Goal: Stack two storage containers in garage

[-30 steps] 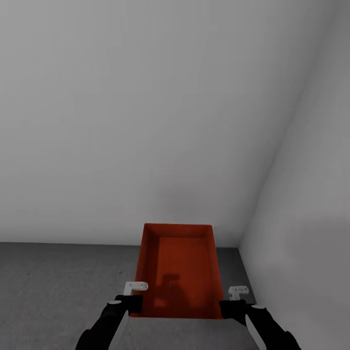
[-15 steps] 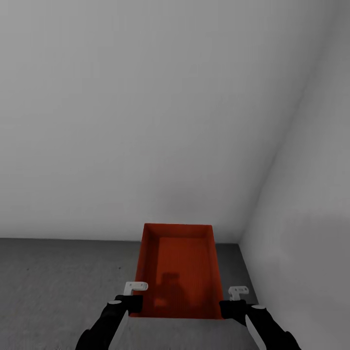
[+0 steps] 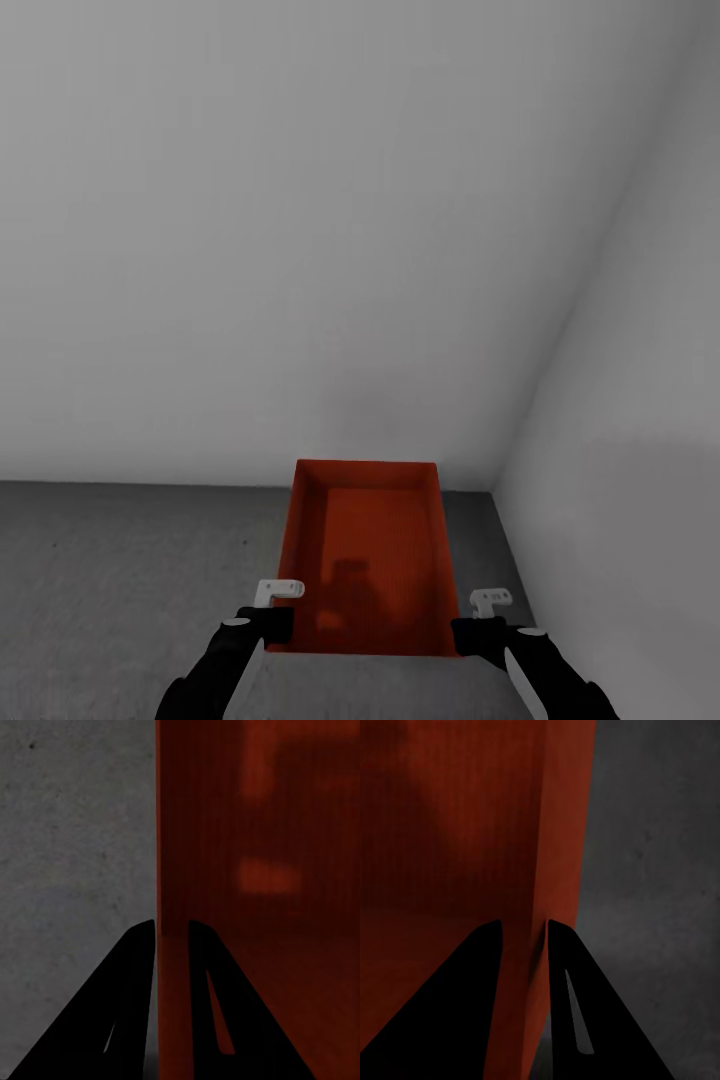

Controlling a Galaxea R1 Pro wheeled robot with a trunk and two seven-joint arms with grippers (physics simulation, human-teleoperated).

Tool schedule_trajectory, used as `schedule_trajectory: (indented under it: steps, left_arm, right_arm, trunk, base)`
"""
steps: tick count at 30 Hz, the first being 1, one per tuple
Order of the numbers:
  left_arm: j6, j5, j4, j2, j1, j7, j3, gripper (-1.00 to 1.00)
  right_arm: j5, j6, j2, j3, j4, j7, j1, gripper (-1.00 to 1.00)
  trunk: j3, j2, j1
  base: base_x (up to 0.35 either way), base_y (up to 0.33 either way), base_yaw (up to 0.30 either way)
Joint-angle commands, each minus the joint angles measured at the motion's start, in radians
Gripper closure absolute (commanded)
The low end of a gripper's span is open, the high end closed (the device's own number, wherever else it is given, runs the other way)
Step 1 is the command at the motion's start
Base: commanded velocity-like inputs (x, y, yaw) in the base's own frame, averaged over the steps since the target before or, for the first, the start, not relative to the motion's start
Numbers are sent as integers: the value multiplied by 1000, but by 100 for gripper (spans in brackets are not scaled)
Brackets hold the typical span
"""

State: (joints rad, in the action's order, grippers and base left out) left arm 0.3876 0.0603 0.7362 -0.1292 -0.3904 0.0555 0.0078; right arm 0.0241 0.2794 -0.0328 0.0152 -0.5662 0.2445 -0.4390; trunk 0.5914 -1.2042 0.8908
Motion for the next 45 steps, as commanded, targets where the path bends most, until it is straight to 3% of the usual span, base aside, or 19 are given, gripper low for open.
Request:
schedule_trajectory:
  steps: [1,45]
  left_arm:
    - [8,-22,2,-4,-1,7,14,100]
    - [8,-23,2,-6,-1,7,13,100]
  right_arm:
    - [0,3,4,37,-4,1,0,100]
    - [0,3,4,38,-4,1,0,100]
  trunk:
    - [6,-8,4]
    - [215,-316,173]
  base:
    - [0,0,0]
    - [0,0,0]
